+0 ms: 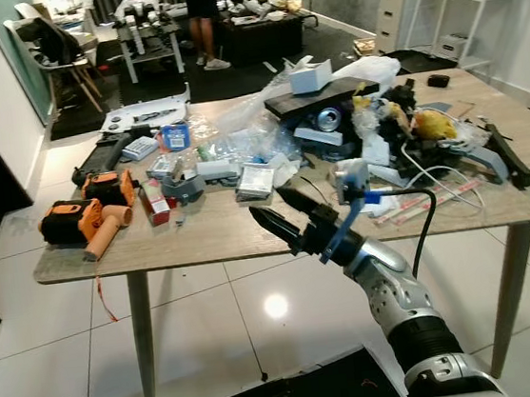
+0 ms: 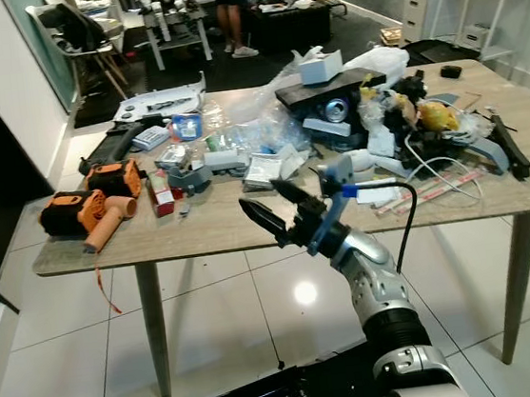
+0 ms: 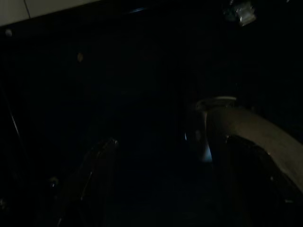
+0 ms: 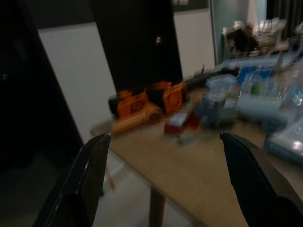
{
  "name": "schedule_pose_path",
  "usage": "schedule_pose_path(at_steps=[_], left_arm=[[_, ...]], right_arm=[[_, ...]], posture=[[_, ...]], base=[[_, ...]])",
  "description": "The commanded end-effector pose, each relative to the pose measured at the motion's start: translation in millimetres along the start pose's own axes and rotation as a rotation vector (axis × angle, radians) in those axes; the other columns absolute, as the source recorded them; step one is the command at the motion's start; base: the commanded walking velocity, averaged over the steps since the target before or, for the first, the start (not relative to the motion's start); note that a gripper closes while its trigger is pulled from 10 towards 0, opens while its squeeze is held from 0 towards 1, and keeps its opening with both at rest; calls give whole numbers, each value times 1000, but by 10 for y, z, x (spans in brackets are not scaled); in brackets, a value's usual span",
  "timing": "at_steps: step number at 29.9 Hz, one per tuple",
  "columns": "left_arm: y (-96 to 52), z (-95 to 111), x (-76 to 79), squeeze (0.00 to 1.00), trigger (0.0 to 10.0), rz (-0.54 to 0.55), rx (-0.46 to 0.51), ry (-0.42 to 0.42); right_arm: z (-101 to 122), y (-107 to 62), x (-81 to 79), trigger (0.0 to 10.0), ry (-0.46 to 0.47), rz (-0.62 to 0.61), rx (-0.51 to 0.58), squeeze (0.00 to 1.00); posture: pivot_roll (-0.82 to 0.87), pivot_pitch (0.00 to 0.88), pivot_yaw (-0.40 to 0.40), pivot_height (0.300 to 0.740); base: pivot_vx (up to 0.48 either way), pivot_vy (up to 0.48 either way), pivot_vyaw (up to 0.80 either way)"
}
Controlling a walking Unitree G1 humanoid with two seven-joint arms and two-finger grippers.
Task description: Picking trash to rubbish bin
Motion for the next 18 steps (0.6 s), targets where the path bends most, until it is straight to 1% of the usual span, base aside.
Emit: schedule_pose_path(at_steps=[1,2,3,4,8,9,14,16,18], left_arm=[[-12,-98,24,0,10000,-1,-21,-14],[-12,-98,24,0,10000,-1,-21,-14],[-13,-107,25,0,10000,-1,-23,-16],[-21,-159,33,0,10000,0,-36,-18],[-27,-198,39,0,10000,1,-46,-22],[-26,-202,46,0,10000,-1,-47,-24],[-30,-230,60,0,10000,-5,-53,-26],[-41,-286,63,0,10000,-6,-68,-22],[-44,-299,61,0,10000,-6,-72,-20]], right_arm=[[-73,-19,-26,10000,-39,-6,-58,0],[-73,-19,-26,10000,-39,-6,-58,0],[-116,-22,-48,10000,-61,-5,-90,0],[-182,-10,-53,10000,-81,-15,-114,0],[-185,20,-25,10000,-82,-33,-97,0],[-169,32,11,10000,-105,-54,-94,0],[-119,39,11,10000,-108,-55,-77,0],[-94,40,8,10000,-121,-58,-78,0],[-86,41,11,10000,-124,-60,-77,0]], posture=[[-111,142,35,740],[-111,142,35,740],[-111,142,35,740],[-113,146,32,740],[-113,146,32,740],[-112,150,31,740],[-112,147,31,740],[-118,142,30,740],[-118,142,30,740]], base=[[262,0,0],[262,0,0],[266,0,0],[270,0,0],[270,0,0],[274,0,794],[272,0,786],[274,0,781],[274,0,781]])
Point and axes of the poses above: a point about 5 cm out from each wrist's last joint towards the gripper, its own y axis pointing out of the wrist towards the gripper, its own z axis along the axis of the wrist's last joint, x = y × z, the point moved 6 cm from there along y, pointing out of the wrist towards the gripper, and after that the axes turned 10 degrees about y, right-handed, at the moved point
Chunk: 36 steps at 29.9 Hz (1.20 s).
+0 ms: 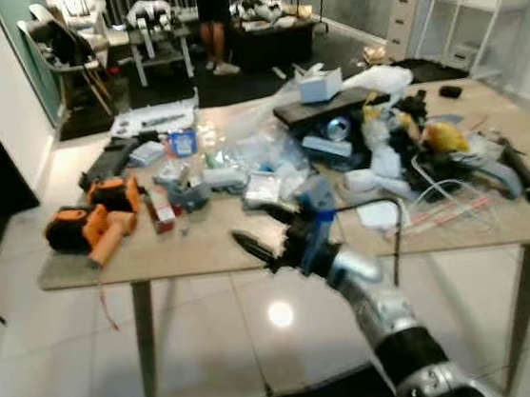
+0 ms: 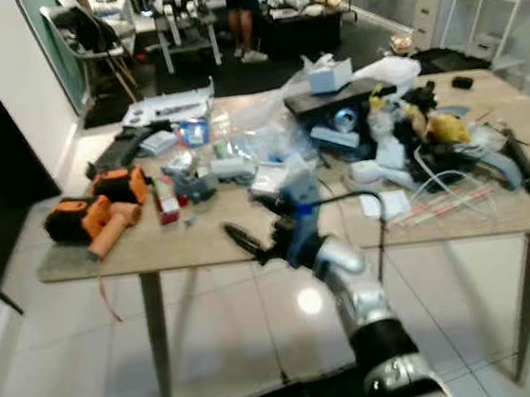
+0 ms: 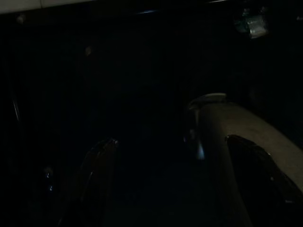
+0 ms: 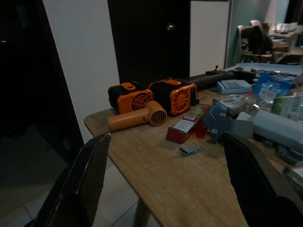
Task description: Picking trash to rubbish bin
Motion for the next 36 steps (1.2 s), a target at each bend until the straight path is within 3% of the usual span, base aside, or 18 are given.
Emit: schedule_pose_path(at_steps=[1,7,13,16,19,26,27,28,30,31,36], left_arm=[[-19,-153,26,0,10000,-5,-42,1],[-26,-179,16,0,10000,-3,-49,4],[-31,-211,21,0,10000,0,-57,4],[-31,-217,30,0,10000,-4,-58,2],[-32,-225,41,0,10000,-9,-59,4],[-40,-272,62,0,10000,-15,-66,6],[-44,-289,64,0,10000,-16,-68,6],[-54,-323,65,0,10000,-17,-72,3],[-62,-350,65,0,10000,-17,-74,1],[-74,-394,64,0,10000,-18,-80,-1],[-125,-553,57,0,10000,-23,-105,0]], right_arm=[[-43,-48,37,10000,3,-18,-12,0],[13,-33,126,10000,-14,-82,4,0],[44,-62,461,10000,-143,-287,-32,0],[43,-74,518,10000,-180,-319,-52,0],[47,-100,663,10000,-278,-408,-98,0],[161,-217,1041,10000,-342,-622,-136,0],[175,-240,1084,10000,-335,-639,-139,67],[204,-274,1140,10000,-326,-662,-139,851],[224,-295,1175,10000,-320,-678,-138,851],[251,-334,1230,10000,-297,-709,-131,1000],[278,-478,1386,10000,-230,-808,-117,1000]], posture=[[-118,142,30,740],[-118,142,30,740],[-115,134,28,740],[-115,134,28,740],[-111,142,30,740],[-89,158,32,740],[-78,169,32,740],[-68,183,32,740],[-66,187,32,740],[-60,198,34,740],[-42,239,41,740]], base=[[274,0,781],[277,0,130],[126,0,0],[0,0,0],[0,0,0],[0,0,0],[0,0,0],[0,0,0],[0,0,0],[0,0,0],[0,0,0]])
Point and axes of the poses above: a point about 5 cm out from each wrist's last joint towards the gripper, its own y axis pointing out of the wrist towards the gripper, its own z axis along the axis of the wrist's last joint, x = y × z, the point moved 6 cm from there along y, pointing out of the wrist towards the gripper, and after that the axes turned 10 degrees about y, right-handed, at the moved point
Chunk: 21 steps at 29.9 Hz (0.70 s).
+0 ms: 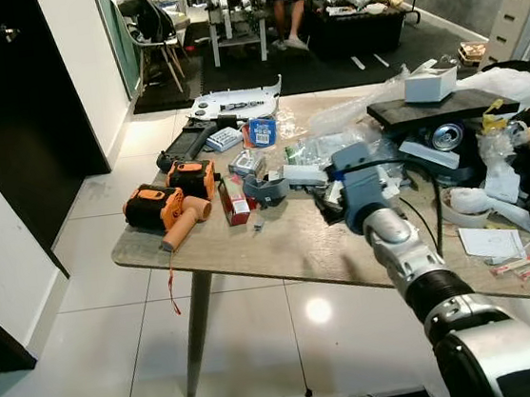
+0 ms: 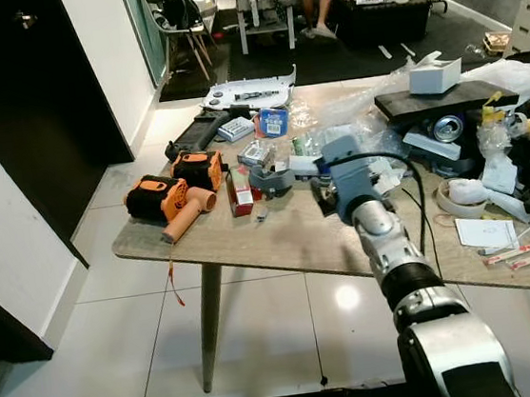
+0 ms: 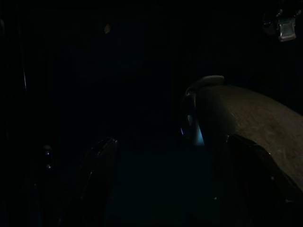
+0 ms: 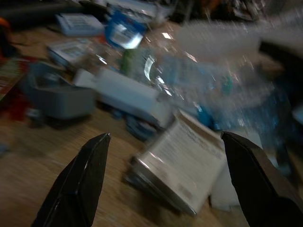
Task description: Picking trash to rubbish bin
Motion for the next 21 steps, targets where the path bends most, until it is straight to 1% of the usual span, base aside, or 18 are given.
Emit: schedule_pose_path(at_steps=[1,2,3,4,5,6,7,8,9,11,12,13,15,17,20,21], left_arm=[[-75,-343,28,0,10000,-20,-86,-1],[-75,-343,28,0,10000,-20,-86,-1],[-100,-419,25,0,10000,-21,-96,2],[-124,-477,10,0,10000,-21,-104,9],[-124,-477,10,0,10000,-21,-104,9],[-148,-523,-13,0,10000,-20,-107,13],[-148,-523,-13,0,10000,-20,-107,13],[-179,-578,-43,0,10000,-21,-109,22],[-186,-581,-53,0,10000,-25,-107,34],[-189,-579,-58,0,10000,-28,-105,43],[-193,-576,-64,0,10000,-31,-99,47],[-196,-572,-68,0,10000,-32,-95,49],[-205,-562,-69,0,10000,-45,-80,70],[-208,-532,-65,0,10000,-57,-60,89],[-208,-517,-65,0,10000,-59,-51,89],[-207,-504,-61,0,10000,-62,-43,91]], right_arm=[[-81,-10,112,10000,50,-53,-37,1000],[-81,-10,112,10000,50,-53,-37,1000],[-107,-19,150,10000,67,-69,-41,1000],[-138,-28,167,10000,94,-76,-49,663],[-138,-28,167,10000,94,-76,-49,663],[-169,-37,182,10000,114,-82,-56,0],[-169,-37,182,10000,114,-82,-56,0],[-195,-46,195,10000,139,-84,-60,0],[-181,-43,202,10000,153,-87,-56,0],[-170,-39,205,10000,164,-88,-52,0],[-142,-30,210,10000,171,-89,-46,0],[-123,-23,213,10000,174,-90,-42,0],[-37,7,204,10000,190,-88,-26,0],[65,45,192,10000,215,-93,-9,0],[107,58,196,10000,228,-99,-2,0],[161,76,199,10000,241,-106,6,0]], posture=[[-33,260,45,740],[-33,260,45,740],[-21,280,50,740],[-14,282,52,740],[-14,282,52,740],[-2,310,59,740],[-2,310,59,740],[7,329,65,740],[11,350,67,740],[11,350,67,740],[17,385,76,740],[17,385,76,740],[23,428,84,740],[25,438,86,740],[25,448,86,740],[25,450,86,740]], base=[[0,0,0],[0,0,0],[0,0,0],[0,0,0],[0,0,0],[0,0,0],[0,0,0],[0,0,0],[0,0,0],[0,0,0],[0,0,0],[0,0,0],[0,0,0],[0,0,0],[0,0,0],[0,0,0]])
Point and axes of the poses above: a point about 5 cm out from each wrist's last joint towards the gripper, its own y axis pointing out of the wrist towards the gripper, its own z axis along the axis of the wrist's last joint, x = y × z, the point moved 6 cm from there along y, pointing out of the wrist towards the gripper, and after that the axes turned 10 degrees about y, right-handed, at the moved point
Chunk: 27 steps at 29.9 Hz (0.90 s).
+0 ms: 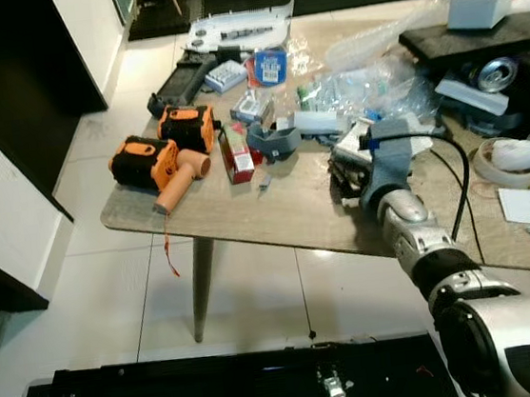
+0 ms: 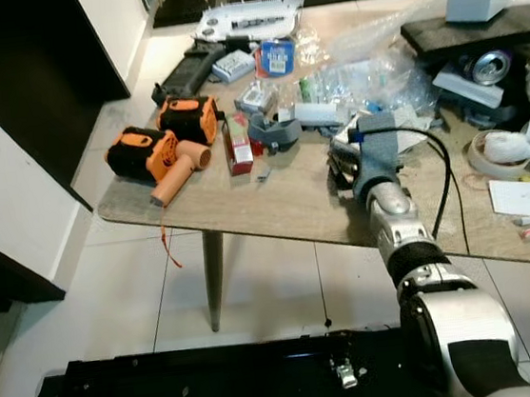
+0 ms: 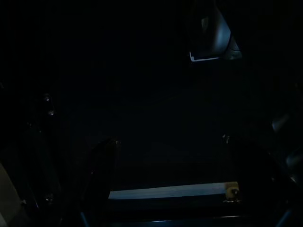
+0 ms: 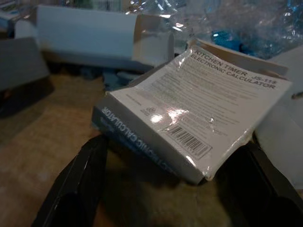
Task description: Picking trash to rubbish bin
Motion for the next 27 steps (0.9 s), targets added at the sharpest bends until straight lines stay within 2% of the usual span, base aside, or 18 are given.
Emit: schedule_pose_path(at_steps=[1,3,4,5,6,7,8,10,11,13,14,18,25,26,27], left_arm=[[-70,-203,-6,0,10000,-7,-47,6],[-81,-233,12,0,10000,-13,-48,8],[-97,-283,38,0,10000,-18,-54,6],[-97,-283,38,0,10000,-18,-54,6],[-116,-342,74,0,10000,-26,-62,3],[-116,-342,74,0,10000,-26,-62,3],[-126,-378,100,0,10000,-31,-67,4],[-136,-417,128,0,10000,-36,-76,5],[-141,-434,141,0,10000,-38,-79,4],[-144,-444,150,0,10000,-39,-80,4],[-147,-455,162,0,10000,-41,-81,3],[-140,-447,166,0,10000,-41,-82,3],[-130,-427,171,0,10000,-43,-80,9],[-122,-412,170,0,10000,-43,-79,9],[-122,-412,170,0,10000,-43,-79,9]], right_arm=[[-134,-17,43,10000,38,-32,-54,0],[-53,10,54,10000,73,-57,-41,0],[9,30,66,10000,126,-73,-29,0],[9,30,66,10000,126,-73,-29,0],[80,48,67,10000,212,-76,-10,0],[80,48,67,10000,212,-76,-10,0],[125,58,74,10000,272,-80,3,0],[163,65,84,10000,336,-78,18,0],[191,68,85,0,381,-71,29,0],[210,71,86,0,412,-66,38,0],[257,75,82,0,480,-49,59,0],[306,81,92,0,548,-36,78,0],[297,75,104,0,581,-24,79,0],[281,72,39,2196,573,25,70,0],[281,72,39,2196,573,25,70,0]], posture=[[25,452,84,740],[25,460,80,740],[27,462,77,740],[27,462,77,740],[27,466,76,740],[27,466,76,740],[29,468,75,740],[31,469,74,740],[32,469,71,740],[33,470,71,740],[35,470,68,740],[31,465,64,740],[26,455,63,740],[25,448,63,740],[25,448,63,740]], base=[[0,0,0],[0,0,0],[0,0,0],[0,0,0],[0,0,0],[0,0,0],[0,0,0],[0,0,0],[0,0,0],[0,0,0],[0,0,0],[0,0,0],[0,0,0],[0,0,0],[0,0,0]])
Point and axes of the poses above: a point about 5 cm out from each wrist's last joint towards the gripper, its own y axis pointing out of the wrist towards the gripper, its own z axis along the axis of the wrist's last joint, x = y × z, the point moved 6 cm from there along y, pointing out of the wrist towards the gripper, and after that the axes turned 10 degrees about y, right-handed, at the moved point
